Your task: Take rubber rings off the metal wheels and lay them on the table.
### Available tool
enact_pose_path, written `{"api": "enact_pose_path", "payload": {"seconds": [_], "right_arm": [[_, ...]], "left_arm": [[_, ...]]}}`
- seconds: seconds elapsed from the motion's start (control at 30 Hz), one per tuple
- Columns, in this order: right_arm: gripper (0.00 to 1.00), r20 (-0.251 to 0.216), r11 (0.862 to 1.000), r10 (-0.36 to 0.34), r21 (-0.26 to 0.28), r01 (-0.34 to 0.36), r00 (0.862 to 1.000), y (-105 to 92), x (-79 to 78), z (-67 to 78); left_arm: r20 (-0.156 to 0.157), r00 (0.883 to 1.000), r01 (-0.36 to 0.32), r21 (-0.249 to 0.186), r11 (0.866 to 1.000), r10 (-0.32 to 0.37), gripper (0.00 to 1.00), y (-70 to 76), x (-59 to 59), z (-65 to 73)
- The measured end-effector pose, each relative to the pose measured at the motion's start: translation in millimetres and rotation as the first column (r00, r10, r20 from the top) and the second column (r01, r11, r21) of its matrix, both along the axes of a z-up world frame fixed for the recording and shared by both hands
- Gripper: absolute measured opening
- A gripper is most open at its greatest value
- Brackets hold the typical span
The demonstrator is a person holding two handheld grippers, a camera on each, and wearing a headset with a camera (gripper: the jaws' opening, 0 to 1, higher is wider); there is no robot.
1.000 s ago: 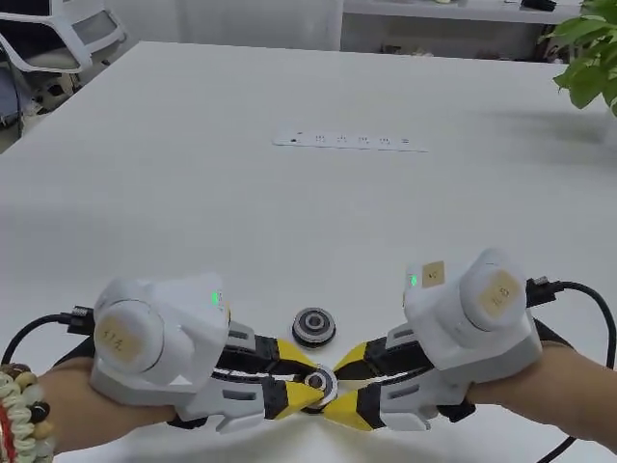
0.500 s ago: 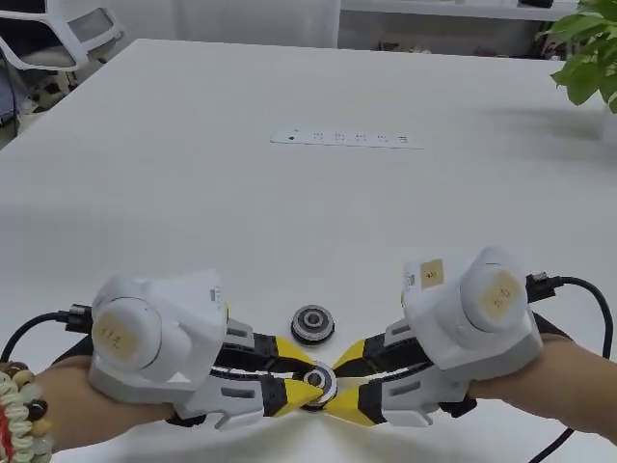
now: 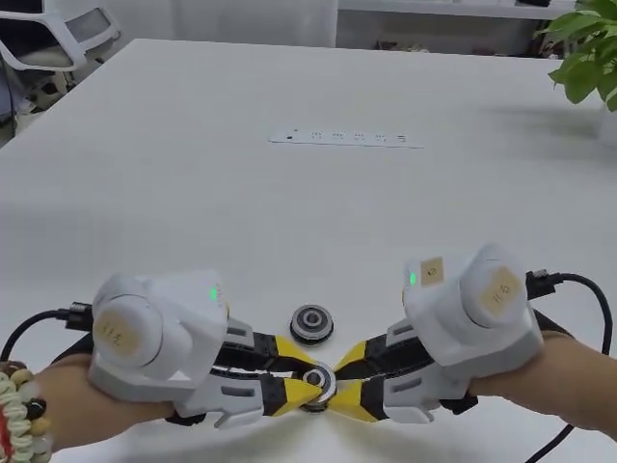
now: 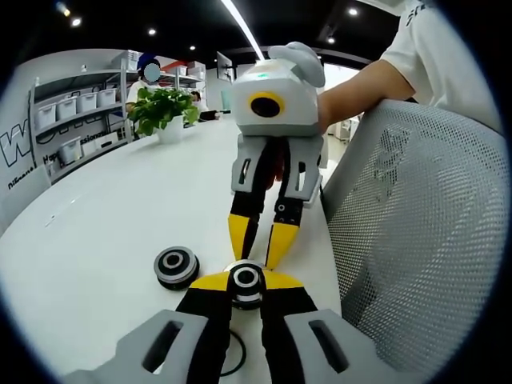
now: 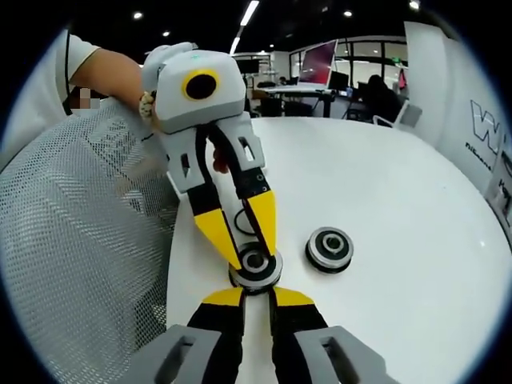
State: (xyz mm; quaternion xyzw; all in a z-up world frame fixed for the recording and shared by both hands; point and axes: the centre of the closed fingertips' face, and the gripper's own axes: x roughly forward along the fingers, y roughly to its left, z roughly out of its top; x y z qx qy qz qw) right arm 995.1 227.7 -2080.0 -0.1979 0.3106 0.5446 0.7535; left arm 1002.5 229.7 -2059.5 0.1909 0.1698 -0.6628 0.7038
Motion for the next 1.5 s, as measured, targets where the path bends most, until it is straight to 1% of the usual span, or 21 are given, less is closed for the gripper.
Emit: {"api": "enact_pose_path", "payload": {"seconds": [0.13,0.2,0.3,0.4,0.47,0.53,0.63,0.73,0.83,0.97,1.0,1.03,1.07,1.23,1.3,1.43,1.5], "right_arm": [[0.05,-0.011,1.000,-0.017,0.000,0.017,1.000,-1.2,1.0,-0.3],[0.03,-0.003,1.000,-0.015,-0.006,0.015,1.000,-1.6,1.8,-0.5],[0.01,-0.003,1.000,-0.018,-0.010,0.018,1.000,-1.4,2.1,-0.9],[0.01,-0.026,0.999,-0.039,-0.002,0.039,0.999,-2.1,2.6,-1.1],[0.01,-0.028,0.999,-0.040,0.006,0.040,0.999,-2.3,2.9,-1.0],[0.00,-0.041,0.999,-0.052,0.009,0.052,0.998,-2.6,3.1,-1.2],[0.00,-0.049,0.998,-0.066,0.006,0.066,0.997,-3.1,4.6,-1.4],[0.00,-0.074,0.995,-0.094,0.009,0.095,0.993,-4.0,6.3,-1.4],[0.00,-0.143,0.987,-0.157,0.018,0.161,0.977,-5.8,7.8,-2.5],[0.00,-0.150,0.984,-0.174,0.021,0.179,0.973,-7.7,11.0,-2.8],[0.00,-0.192,0.977,-0.205,0.024,0.214,0.960,-8.1,10.0,-2.6],[0.00,-0.211,0.972,-0.221,0.028,0.232,0.952,-8.7,11.1,-1.8],[0.00,-0.212,0.972,-0.223,0.032,0.235,0.951,-9.2,11.8,-1.6],[0.00,-0.254,0.962,-0.243,0.058,0.266,0.936,-10.4,11.8,-0.2],[0.00,-0.276,0.957,-0.256,0.065,0.283,0.926,-10.6,11.8,0.1],[0.00,-0.305,0.949,-0.269,0.075,0.305,0.914,-11.0,11.2,0.8],[0.00,-0.326,0.940,-0.284,0.093,0.329,0.902,-12.4,12.8,3.4]], "left_arm": [[-0.002,1.000,-0.002,-0.001,1.000,0.002,0.07,0.7,0.7,-0.2],[-0.003,1.000,-0.002,-0.001,1.000,0.002,0.07,1.0,0.9,-0.3],[-0.005,1.000,-0.006,-0.002,1.000,0.006,0.07,1.1,1.0,-0.2],[-0.009,1.000,-0.008,-0.005,1.000,0.008,0.07,1.4,1.2,-0.2],[-0.008,1.000,-0.008,-0.005,1.000,0.008,0.07,1.3,1.1,-0.1],[-0.008,1.000,-0.008,-0.005,1.000,0.008,0.07,1.2,1.1,0.0],[-0.007,1.000,-0.011,-0.005,1.000,0.011,0.07,1.0,1.7,0.0],[-0.007,1.000,-0.013,-0.005,1.000,0.013,0.07,0.5,2.4,0.0],[-0.006,1.000,-0.014,-0.004,1.000,0.014,0.07,0.1,2.7,0.1],[-0.004,1.000,-0.017,-0.003,1.000,0.017,0.07,-0.4,3.5,-0.1],[-0.004,1.000,-0.018,-0.003,1.000,0.018,0.07,-0.6,3.5,0.0],[-0.003,1.000,-0.017,-0.003,1.000,0.017,0.07,-0.6,3.5,0.0],[-0.003,1.000,-0.017,-0.003,1.000,0.017,0.07,-0.6,3.5,0.0],[-0.003,1.000,-0.016,-0.003,1.000,0.016,0.07,-0.8,3.4,0.1],[-0.003,1.000,-0.015,-0.003,1.000,0.015,0.07,-0.8,3.4,0.1],[-0.001,1.000,-0.014,-0.004,1.000,0.014,0.07,-0.8,3.5,0.1],[-0.001,1.000,-0.013,-0.005,1.000,0.013,0.07,-0.8,3.5,0.2]]}}
